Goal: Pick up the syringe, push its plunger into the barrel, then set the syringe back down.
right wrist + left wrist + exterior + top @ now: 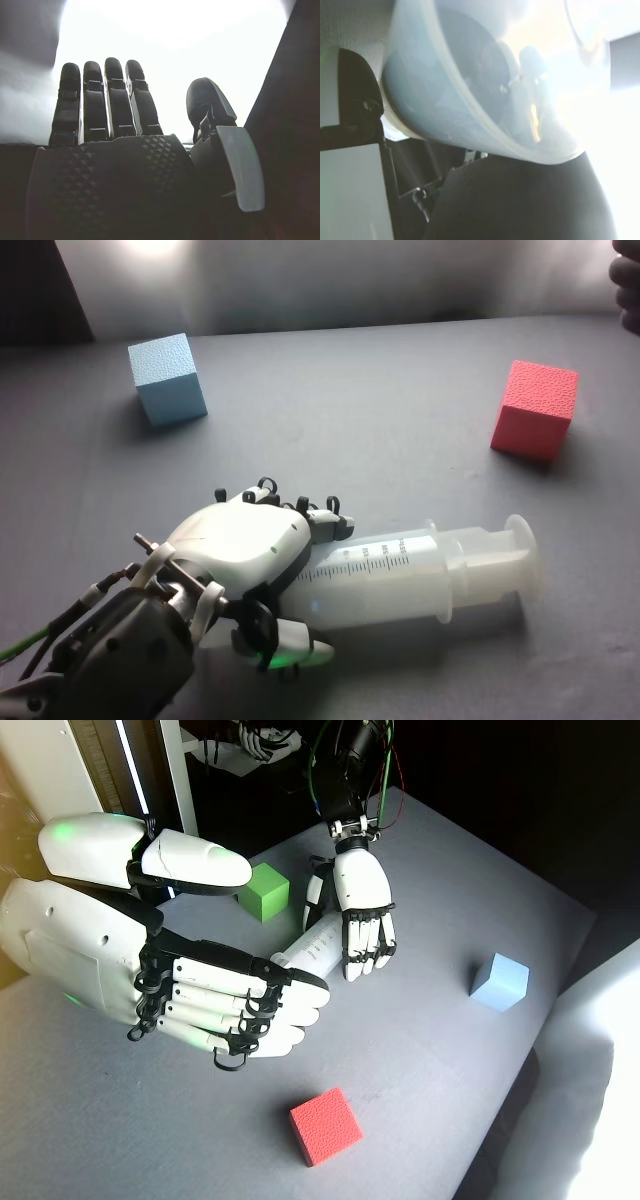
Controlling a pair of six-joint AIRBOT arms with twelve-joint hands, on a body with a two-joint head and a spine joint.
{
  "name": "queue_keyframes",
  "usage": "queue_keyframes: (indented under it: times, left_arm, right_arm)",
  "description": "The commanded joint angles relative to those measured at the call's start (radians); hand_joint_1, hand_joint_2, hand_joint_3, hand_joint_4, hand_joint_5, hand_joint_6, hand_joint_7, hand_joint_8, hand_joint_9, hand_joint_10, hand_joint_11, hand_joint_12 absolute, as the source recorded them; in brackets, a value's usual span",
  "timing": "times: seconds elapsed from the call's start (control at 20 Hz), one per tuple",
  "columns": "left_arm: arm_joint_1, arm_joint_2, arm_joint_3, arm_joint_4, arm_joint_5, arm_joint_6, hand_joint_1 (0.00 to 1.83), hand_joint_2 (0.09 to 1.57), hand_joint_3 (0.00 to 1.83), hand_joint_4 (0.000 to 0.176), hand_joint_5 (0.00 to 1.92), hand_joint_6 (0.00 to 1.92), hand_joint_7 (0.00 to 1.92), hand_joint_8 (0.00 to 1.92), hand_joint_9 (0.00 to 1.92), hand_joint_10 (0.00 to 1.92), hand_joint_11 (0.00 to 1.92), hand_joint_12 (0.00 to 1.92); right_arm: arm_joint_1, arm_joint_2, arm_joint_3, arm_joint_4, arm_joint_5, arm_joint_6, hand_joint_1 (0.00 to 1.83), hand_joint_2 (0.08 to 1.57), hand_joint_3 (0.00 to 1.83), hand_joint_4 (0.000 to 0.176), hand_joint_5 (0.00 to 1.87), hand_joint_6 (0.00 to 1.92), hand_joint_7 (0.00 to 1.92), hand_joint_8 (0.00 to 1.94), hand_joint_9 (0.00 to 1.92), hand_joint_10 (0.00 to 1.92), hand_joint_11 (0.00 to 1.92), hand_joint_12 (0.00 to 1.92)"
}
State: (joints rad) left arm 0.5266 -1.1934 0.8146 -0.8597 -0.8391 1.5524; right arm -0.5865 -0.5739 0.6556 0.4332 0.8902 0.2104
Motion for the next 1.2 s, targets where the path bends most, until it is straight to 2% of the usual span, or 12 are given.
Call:
queue_keyframes:
  times: [0.0, 0.05, 0.1, 0.15, 0.2, 0.35, 0.65, 0.85, 0.9, 0.95, 1.0, 1.15]
  left_arm:
    - [0.007, 0.001, 0.001, 0.042, -0.038, 0.01, 1.25, 1.05, 0.0, 0.0, 0.74, 0.02, 0.87, 0.04, 0.78, 0.08, 0.22, 1.01]
    - [0.007, 0.0, 0.001, 0.04, -0.038, 0.01, 1.28, 1.07, 0.0, 0.0, 0.77, 0.01, 0.9, 0.03, 0.82, 0.1, 0.25, 1.06]
    - [0.008, 0.0, 0.001, 0.038, -0.038, 0.01, 1.35, 1.09, 0.0, 0.0, 0.87, 0.01, 0.97, 0.8, 0.91, 0.17, 0.38, 1.1]
    - [0.007, 0.0, 0.001, 0.037, -0.038, 0.01, 1.37, 1.14, 0.0, 0.0, 0.86, 0.7, 0.97, 1.05, 0.84, 1.16, 0.47, 1.2]
    - [0.006, -0.001, 0.001, 0.034, -0.038, 0.01, 1.36, 1.17, 0.0, 0.0, 0.8, 0.92, 0.88, 1.24, 0.77, 1.4, 0.54, 1.23]
    - [0.006, -0.003, -0.003, 0.024, -0.038, 0.01, 1.37, 1.15, 0.0, 0.0, 0.89, 0.83, 0.9, 1.24, 0.82, 1.38, 0.71, 1.15]
    - [-0.013, 0.035, -0.041, -0.006, -0.071, 0.01, 1.37, 1.15, 0.0, 0.0, 0.93, 0.82, 0.89, 1.3, 0.82, 1.31, 0.69, 1.08]
    - [-0.061, 0.08, -0.067, -0.034, -0.072, 0.013, 1.36, 1.19, 0.0, 0.0, 0.86, 0.89, 0.82, 1.41, 0.73, 1.46, 0.61, 1.24]
    - [-0.081, 0.092, -0.074, -0.05, -0.071, 0.017, 1.36, 1.17, 0.0, 0.0, 0.89, 0.84, 0.86, 1.34, 0.78, 1.39, 0.63, 1.21]
    - [-0.094, 0.101, -0.08, -0.061, -0.071, 0.022, 1.29, 1.12, 0.0, 0.0, 1.04, 0.67, 0.97, 1.23, 0.85, 1.1, 0.66, 1.14]
    - [-0.112, 0.111, -0.085, -0.072, -0.063, 0.026, 1.35, 1.15, 0.0, 0.0, 0.94, 0.82, 0.89, 1.29, 0.8, 1.3, 0.61, 1.18]
    - [-0.162, 0.137, -0.1, -0.107, -0.037, 0.039, 1.36, 1.18, 0.0, 0.0, 0.89, 0.89, 0.81, 1.41, 0.75, 1.4, 0.6, 1.18]
  right_arm:
    - [0.001, 0.008, -0.001, -0.009, 0.123, 0.022, 0.0, 1.37, 0.0, 0.0, 0.26, 0.0, 0.22, 0.0, 0.16, 0.01, 0.0, 0.4]
    - [-0.01, 0.005, -0.001, -0.009, 0.123, 0.038, 0.0, 1.37, 0.0, 0.0, 0.26, 0.0, 0.22, 0.0, 0.16, 0.0, 0.0, 0.41]
    - [-0.02, 0.001, -0.001, -0.009, 0.125, 0.046, 0.0, 1.37, 0.0, 0.0, 0.27, 0.01, 0.24, 0.0, 0.18, 0.01, 0.0, 0.46]
    - [-0.03, -0.005, -0.001, -0.007, 0.138, 0.054, 0.0, 1.37, 0.0, 0.0, 0.25, 0.0, 0.22, 0.0, 0.16, 0.01, 0.0, 0.4]
    - [-0.04, -0.01, -0.001, -0.005, 0.159, 0.06, 0.0, 1.37, 0.0, 0.0, 0.23, 0.0, 0.2, 0.0, 0.13, 0.01, 0.0, 0.32]
    - [-0.048, -0.015, -0.009, 0.029, 0.175, 0.072, 0.0, 1.37, 0.0, 0.0, 0.25, 0.01, 0.23, 0.01, 0.16, 0.01, 0.0, 0.4]
    - [-0.059, -0.025, -0.029, 0.074, 0.229, 0.097, 0.0, 1.37, 0.0, 0.0, 0.27, 0.01, 0.25, 0.01, 0.19, 0.01, 0.0, 0.46]
    - [-0.066, -0.026, -0.051, 0.126, 0.265, 0.111, 0.0, 1.37, 0.0, 0.0, 0.28, 0.01, 0.26, 0.01, 0.18, 0.01, 0.0, 0.46]
    - [-0.066, -0.026, -0.056, 0.136, 0.275, 0.112, 0.0, 1.37, 0.0, 0.0, 0.27, 0.0, 0.25, 0.0, 0.18, 0.0, 0.0, 0.45]
    - [-0.066, -0.026, -0.059, 0.146, 0.277, 0.111, 0.0, 1.37, 0.0, 0.0, 0.26, 0.0, 0.24, 0.0, 0.17, 0.0, 0.0, 0.43]
    - [-0.066, -0.026, -0.062, 0.158, 0.277, 0.112, 0.0, 1.37, 0.0, 0.0, 0.27, 0.0, 0.23, 0.0, 0.17, 0.0, 0.0, 0.43]
    - [-0.067, -0.026, -0.071, 0.176, 0.277, 0.118, 0.0, 1.37, 0.0, 0.0, 0.26, 0.0, 0.24, 0.0, 0.16, 0.01, 0.0, 0.39]
